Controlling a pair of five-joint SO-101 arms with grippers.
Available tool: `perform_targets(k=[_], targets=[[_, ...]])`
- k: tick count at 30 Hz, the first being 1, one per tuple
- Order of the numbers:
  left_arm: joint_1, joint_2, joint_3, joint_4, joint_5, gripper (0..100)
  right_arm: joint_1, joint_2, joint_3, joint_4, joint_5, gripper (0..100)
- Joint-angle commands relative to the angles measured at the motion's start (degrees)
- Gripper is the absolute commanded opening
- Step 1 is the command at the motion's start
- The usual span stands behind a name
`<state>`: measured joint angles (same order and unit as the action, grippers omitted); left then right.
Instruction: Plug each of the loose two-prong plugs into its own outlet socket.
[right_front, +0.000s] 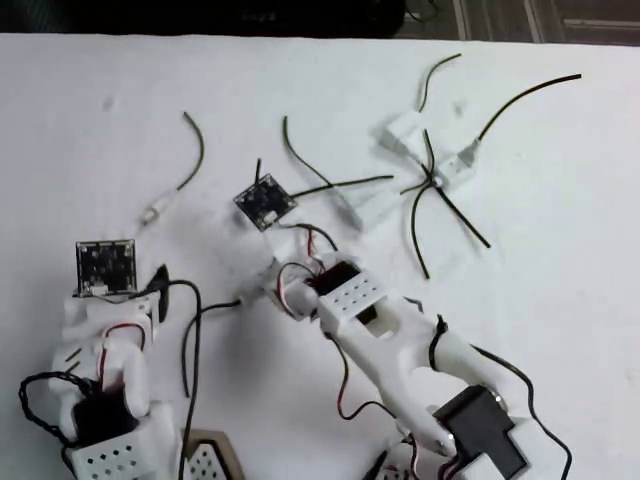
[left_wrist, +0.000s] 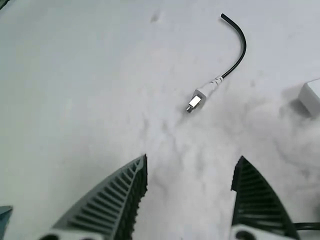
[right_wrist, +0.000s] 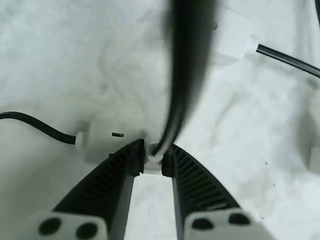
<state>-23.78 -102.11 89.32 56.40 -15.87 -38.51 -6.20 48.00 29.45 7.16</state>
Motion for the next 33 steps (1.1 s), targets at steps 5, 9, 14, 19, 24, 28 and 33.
perform_targets(k=[5, 9, 14, 19, 24, 28, 33], targets=[[-0.1, -0.6, -0.2, -0.4, -0.5, 28, 0.5, 0.6, 0.7, 1.2, 0.6, 1.9], [-0.1, -0.6, -0.2, -0.4, -0.5, 28, 3.3, -7.0, 0.7, 4.4, 0.5, 1.9], [-0.1, -0.6, -0.2, -0.4, -0.4, 28, 13.8, -21.9, 0.7, 9.8, 0.5, 1.9], [1.5, -0.6, -0.1, -0.4, -0.6, 28, 22.3, -29.6, 0.7, 9.9, 0.5, 1.9], [1.5, -0.6, 0.4, -0.4, -0.7, 28, 33.1, -30.0, 0.7, 2.0, 0.5, 2.0], [1.5, -0.6, 0.4, -0.4, -0.6, 28, 40.0, -30.0, -0.3, 0.1, 0.5, 4.7], [1.5, -0.6, 0.4, -0.7, -0.5, 28, 40.2, -30.6, -2.5, 7.7, 0.0, 21.5]])
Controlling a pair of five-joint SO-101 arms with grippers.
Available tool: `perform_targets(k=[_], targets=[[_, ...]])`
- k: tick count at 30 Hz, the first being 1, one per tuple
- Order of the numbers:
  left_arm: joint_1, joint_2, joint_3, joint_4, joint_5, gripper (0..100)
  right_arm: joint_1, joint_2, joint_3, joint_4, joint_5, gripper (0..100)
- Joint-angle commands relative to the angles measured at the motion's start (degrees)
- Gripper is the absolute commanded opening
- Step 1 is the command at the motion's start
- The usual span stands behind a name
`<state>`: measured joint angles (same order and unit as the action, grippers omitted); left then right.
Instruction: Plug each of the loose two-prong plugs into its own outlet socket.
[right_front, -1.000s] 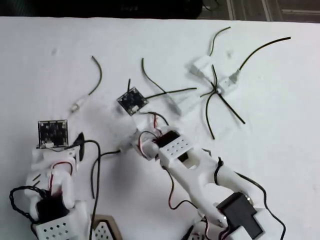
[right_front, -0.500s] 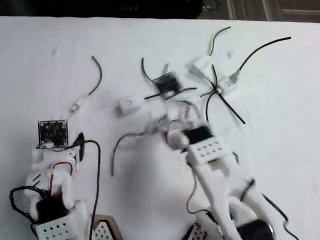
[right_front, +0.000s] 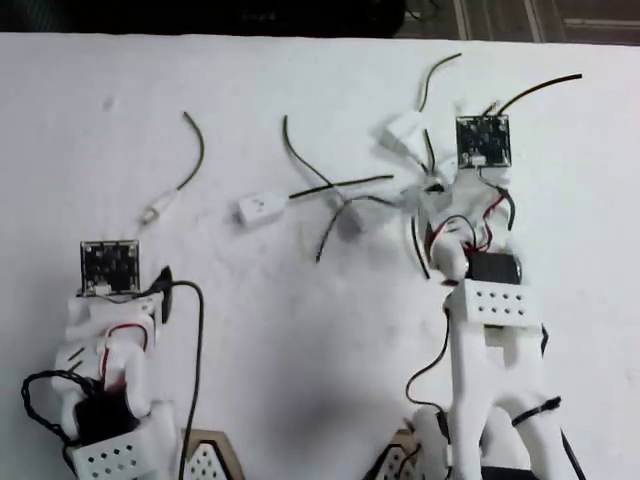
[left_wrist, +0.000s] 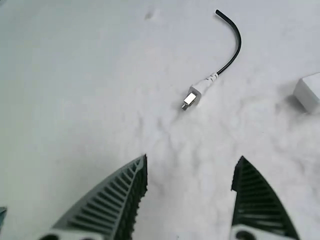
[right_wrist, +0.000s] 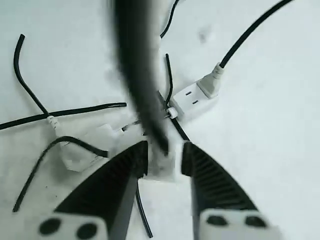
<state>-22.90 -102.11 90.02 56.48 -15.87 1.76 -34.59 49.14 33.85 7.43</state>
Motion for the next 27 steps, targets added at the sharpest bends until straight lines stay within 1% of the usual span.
perform_targets(k=[1, 5, 9, 14, 17, 22, 25, 27], targets=[[0.6, -0.6, -0.3, -0.8, -0.5, 28, -0.8, -2.2, -4.2, 4.9, -0.3, 23.0], [0.7, -0.6, -0.3, -0.8, -0.5, 28, -3.5, -2.3, -5.2, 9.3, -0.3, 21.1], [0.7, -0.6, -0.5, -0.9, -0.4, 28, -6.3, -2.2, -4.8, 10.2, -0.8, 15.9], [2.2, -0.3, -3.8, 0.4, -0.9, 28, -8.6, -1.7, -2.1, 8.4, -9.4, 6.2], [4.4, -0.2, -9.0, 3.0, -0.9, 28, -9.7, -1.7, 1.2, 4.2, -10.6, 1.5], [9.7, -0.2, -15.5, 7.6, -0.9, 28, -9.7, -1.7, 6.0, -3.0, -10.6, 1.9], [10.9, -0.2, -17.3, 8.7, -0.9, 28, -9.6, -1.6, 6.5, -4.1, -10.6, 1.9], [10.9, -0.1, -18.4, 9.0, -2.4, 28, -9.6, -1.6, 6.5, -4.1, -10.6, 1.9]])
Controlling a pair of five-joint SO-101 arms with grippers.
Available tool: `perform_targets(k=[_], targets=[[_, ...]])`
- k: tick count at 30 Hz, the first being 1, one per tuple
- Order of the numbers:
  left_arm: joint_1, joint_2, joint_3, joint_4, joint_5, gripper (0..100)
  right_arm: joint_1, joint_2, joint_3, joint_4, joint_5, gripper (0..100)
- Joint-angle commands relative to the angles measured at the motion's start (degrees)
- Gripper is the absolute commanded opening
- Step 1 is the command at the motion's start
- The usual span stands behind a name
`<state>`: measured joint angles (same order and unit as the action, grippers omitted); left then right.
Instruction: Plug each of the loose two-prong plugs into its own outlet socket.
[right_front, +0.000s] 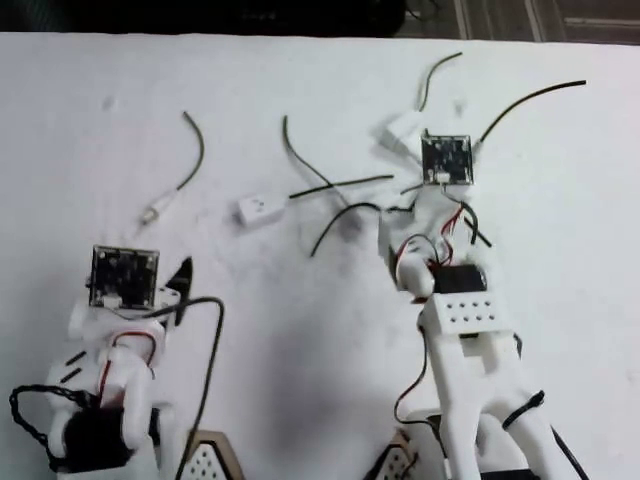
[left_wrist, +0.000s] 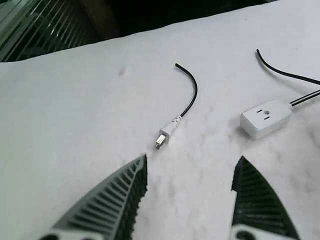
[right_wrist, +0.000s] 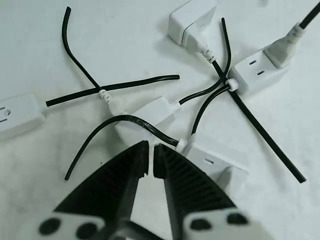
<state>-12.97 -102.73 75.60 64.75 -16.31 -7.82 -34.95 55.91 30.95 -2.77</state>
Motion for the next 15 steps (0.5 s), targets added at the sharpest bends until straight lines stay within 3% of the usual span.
perform_targets(k=[1, 9, 15], targets=[[0.9, 0.9, -4.3, 0.7, -2.8, 28, 0.0, -1.3, -0.3, -1.2, -0.4, 1.9], [0.9, 24.4, -16.0, -1.7, -8.2, 28, 0.0, -1.3, -0.3, -1.2, -0.4, 1.9], [6.3, 49.3, -27.3, -8.1, -18.9, 28, 0.1, -1.3, -0.2, -1.3, -0.4, 1.9]])
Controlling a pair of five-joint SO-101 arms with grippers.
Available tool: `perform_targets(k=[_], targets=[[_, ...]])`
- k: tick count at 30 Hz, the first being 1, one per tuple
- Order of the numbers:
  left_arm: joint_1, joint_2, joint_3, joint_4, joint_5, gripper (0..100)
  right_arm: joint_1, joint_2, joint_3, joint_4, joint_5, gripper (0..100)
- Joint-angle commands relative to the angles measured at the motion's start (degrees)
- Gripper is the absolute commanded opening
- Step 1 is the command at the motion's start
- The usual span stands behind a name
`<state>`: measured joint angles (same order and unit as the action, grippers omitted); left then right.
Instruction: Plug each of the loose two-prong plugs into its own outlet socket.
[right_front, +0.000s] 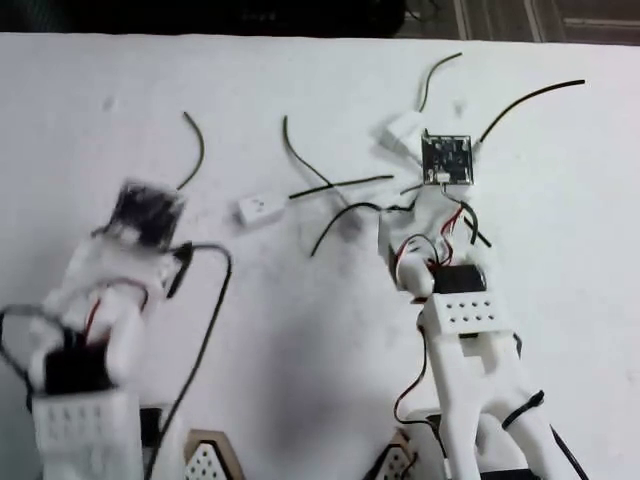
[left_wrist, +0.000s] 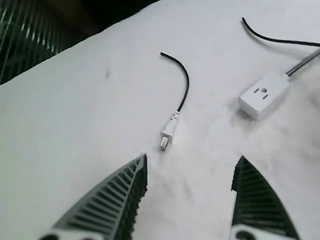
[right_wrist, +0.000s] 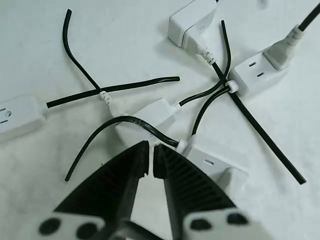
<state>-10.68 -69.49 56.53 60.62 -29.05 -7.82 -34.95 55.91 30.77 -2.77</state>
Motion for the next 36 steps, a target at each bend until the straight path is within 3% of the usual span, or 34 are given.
perform_targets(k=[1, 5, 11, 23, 28, 36], targets=[[5.1, 20.0, -9.9, -4.7, -6.7, 28, 0.3, -1.3, -0.2, -1.1, -0.4, 1.9], [8.7, 35.5, -17.9, -5.5, -7.1, 34, 0.7, -1.2, -0.2, -1.1, -0.4, 1.9], [11.9, 55.9, -32.3, -5.5, -9.9, 34, 0.5, -1.2, 0.2, -1.2, -0.4, 2.0], [12.8, 86.7, -57.5, -4.7, -15.8, 34, 0.0, -1.2, 0.4, -1.5, -0.4, 2.0], [12.8, 98.9, -69.9, -0.6, -16.0, 34, -1.5, -1.2, 0.9, -2.1, -0.4, 2.0], [15.0, 110.9, -86.2, 13.0, -16.1, 32, -2.0, -1.2, 1.0, -2.0, -0.4, 2.0]])
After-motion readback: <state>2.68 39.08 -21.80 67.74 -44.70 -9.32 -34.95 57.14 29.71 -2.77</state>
